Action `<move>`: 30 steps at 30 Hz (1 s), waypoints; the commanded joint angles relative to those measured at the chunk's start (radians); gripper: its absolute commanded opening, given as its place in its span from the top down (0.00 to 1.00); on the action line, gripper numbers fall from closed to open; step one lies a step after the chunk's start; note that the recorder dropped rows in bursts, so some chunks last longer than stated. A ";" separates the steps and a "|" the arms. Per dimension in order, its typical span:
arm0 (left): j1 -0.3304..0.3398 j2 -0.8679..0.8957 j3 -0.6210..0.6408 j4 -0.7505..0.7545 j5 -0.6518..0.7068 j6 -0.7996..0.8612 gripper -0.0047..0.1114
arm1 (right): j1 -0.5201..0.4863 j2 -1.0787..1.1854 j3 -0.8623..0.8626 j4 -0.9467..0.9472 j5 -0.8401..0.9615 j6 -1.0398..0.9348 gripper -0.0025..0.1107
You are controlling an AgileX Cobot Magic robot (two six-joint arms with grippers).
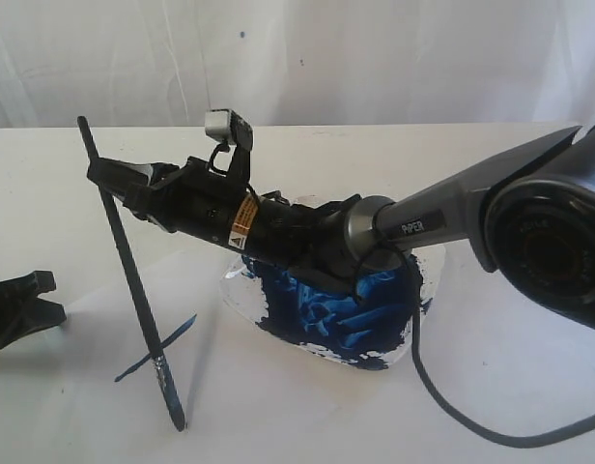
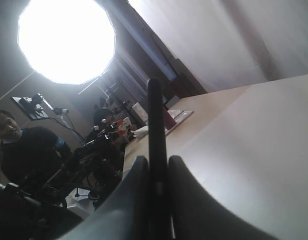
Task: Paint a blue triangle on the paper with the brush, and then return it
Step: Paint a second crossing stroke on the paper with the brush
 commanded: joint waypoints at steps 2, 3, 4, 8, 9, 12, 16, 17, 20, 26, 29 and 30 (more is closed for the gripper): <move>0.000 0.009 0.003 0.004 0.129 0.007 0.96 | -0.002 -0.002 0.007 0.009 -0.016 -0.023 0.98; 0.000 0.009 0.003 0.004 0.129 0.007 0.96 | -0.002 -0.002 0.007 0.012 -0.016 -0.023 0.98; 0.000 0.009 0.003 0.004 0.129 0.007 0.96 | -0.004 -0.002 0.007 0.012 -0.016 -0.023 0.98; 0.000 0.009 0.003 0.004 0.129 0.007 0.96 | -0.009 0.000 0.007 0.008 -0.016 -0.025 0.98; 0.000 0.009 0.003 0.004 0.129 0.007 0.96 | -0.011 0.002 0.007 0.008 -0.016 -0.025 0.98; 0.000 0.009 0.003 0.004 0.129 0.007 0.96 | -0.013 0.011 0.007 0.008 -0.016 -0.025 0.98; 0.000 0.009 0.003 0.004 0.129 0.007 0.96 | -0.013 0.014 0.007 0.010 -0.016 -0.026 0.98; 0.000 0.009 0.003 0.004 0.129 0.007 0.96 | -0.015 0.014 0.007 0.012 -0.016 -0.030 0.98; 0.000 0.009 0.003 0.004 0.129 0.007 0.96 | -0.022 0.014 0.007 0.012 -0.016 -0.052 0.98; 0.000 0.009 0.003 0.004 0.129 0.007 0.96 | -0.044 0.014 0.007 0.033 -0.016 -0.075 0.98; 0.000 0.009 0.003 0.004 0.129 0.007 0.96 | -0.046 0.014 -0.007 0.042 -0.016 -0.077 0.98; 0.000 0.009 0.003 0.004 0.129 0.007 0.96 | -0.048 0.014 -0.013 0.045 -0.016 -0.090 0.98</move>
